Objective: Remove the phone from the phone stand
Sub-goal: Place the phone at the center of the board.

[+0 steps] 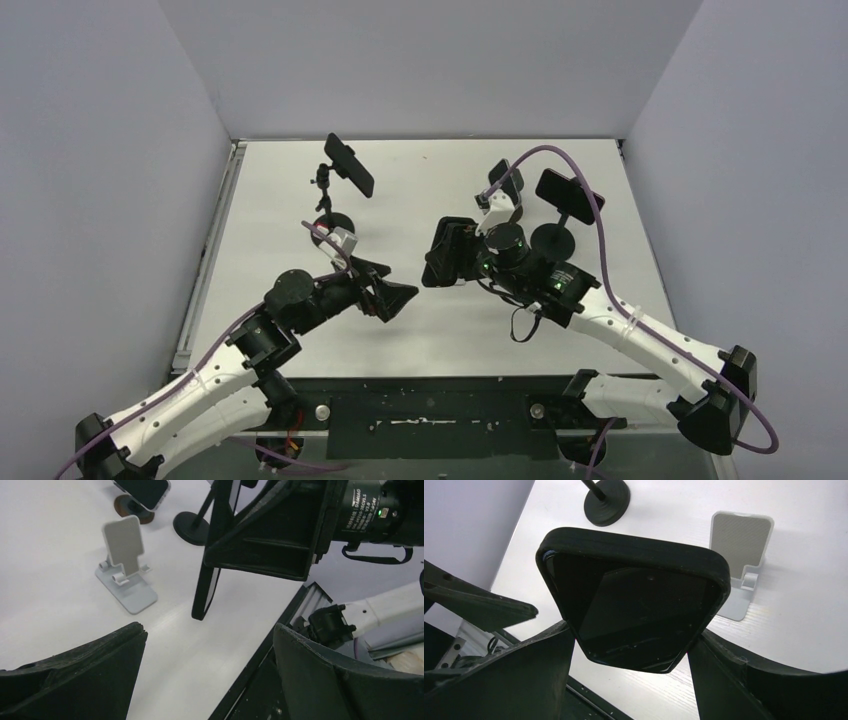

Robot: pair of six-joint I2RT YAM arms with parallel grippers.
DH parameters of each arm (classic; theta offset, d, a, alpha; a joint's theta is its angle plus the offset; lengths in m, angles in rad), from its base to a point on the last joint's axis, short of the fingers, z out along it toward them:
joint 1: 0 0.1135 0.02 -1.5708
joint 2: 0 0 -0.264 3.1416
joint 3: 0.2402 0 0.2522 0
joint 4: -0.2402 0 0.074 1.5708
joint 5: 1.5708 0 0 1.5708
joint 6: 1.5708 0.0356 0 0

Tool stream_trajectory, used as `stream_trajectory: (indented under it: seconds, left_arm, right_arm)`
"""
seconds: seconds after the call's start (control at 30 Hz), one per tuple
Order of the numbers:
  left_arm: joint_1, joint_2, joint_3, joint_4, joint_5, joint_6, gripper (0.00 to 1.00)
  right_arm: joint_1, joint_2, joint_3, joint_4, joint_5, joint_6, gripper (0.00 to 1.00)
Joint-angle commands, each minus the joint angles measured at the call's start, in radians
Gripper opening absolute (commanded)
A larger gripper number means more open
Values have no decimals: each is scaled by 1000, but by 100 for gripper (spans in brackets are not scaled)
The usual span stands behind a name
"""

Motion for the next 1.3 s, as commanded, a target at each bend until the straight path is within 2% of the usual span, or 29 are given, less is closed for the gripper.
stream_trajectory:
  seconds: [0.0, 0.17, 0.47, 0.57, 0.7, 1.03, 1.27]
  left_arm:
    - [-46, 18, 25, 52, 59, 6, 97]
    - [-86, 72, 69, -13, 25, 96, 97]
    - [-87, 130, 93, -57, -28, 181, 83]
    - [-87, 144, 97, -51, -29, 210, 82]
    - [-86, 157, 97, -32, 11, 250, 74]
    - [-86, 183, 97, 21, -5, 245, 62]
    - [-86, 216, 120, 39, -21, 244, 46]
  right_arm:
    - [7, -16, -1, 154, -44, 73, 68]
    - [7, 5, -1, 178, -74, 118, 69]
    - [8, 21, 18, 178, -140, 128, 68]
    - [10, 27, 24, 179, -169, 128, 68]
    - [12, 32, 31, 181, -205, 121, 68]
    - [14, 19, 4, 228, -218, 165, 68]
    - [13, 27, 28, 226, -220, 171, 68]
